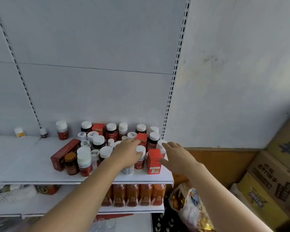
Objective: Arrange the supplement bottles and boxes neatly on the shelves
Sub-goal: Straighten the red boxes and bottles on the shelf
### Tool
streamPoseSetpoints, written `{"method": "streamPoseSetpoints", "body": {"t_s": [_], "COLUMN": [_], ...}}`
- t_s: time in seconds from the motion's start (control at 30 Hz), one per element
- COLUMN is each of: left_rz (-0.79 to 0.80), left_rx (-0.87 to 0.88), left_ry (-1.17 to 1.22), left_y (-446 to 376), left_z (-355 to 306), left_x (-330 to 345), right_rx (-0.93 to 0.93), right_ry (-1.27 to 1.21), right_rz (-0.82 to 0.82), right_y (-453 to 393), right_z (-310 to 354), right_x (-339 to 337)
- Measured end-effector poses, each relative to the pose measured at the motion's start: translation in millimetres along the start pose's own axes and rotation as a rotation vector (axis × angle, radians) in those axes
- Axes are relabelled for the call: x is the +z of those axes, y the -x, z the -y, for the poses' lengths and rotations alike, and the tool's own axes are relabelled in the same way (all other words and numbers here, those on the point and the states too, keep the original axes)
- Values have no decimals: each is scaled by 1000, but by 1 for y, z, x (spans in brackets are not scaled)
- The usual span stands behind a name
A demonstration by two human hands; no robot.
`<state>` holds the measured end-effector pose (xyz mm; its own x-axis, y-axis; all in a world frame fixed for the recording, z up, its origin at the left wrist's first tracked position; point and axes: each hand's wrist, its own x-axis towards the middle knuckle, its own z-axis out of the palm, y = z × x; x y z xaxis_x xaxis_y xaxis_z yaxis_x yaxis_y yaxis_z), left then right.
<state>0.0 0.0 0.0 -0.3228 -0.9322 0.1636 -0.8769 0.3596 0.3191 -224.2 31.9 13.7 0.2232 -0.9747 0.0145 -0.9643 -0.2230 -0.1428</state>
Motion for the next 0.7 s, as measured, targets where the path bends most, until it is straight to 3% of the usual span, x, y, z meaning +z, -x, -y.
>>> {"method": "streamPoseSetpoints", "body": {"t_s": [0.37,0.6,0.7], "left_rz": [6,-10,38], "left_rx": [36,6,8], "left_ry": [-44,-23,-6], "left_y": [-25,-35,-37], "left_z": [13,15,18], "left_x": [50,54,52], "right_rx": [-235,-271,-221], "right_ry": [-33,-126,-77], "right_rz": [32,23,-76], "right_y": [-52,-59,-58], "right_z": [-32,-38,-27], "right_x": [56,64,63]}}
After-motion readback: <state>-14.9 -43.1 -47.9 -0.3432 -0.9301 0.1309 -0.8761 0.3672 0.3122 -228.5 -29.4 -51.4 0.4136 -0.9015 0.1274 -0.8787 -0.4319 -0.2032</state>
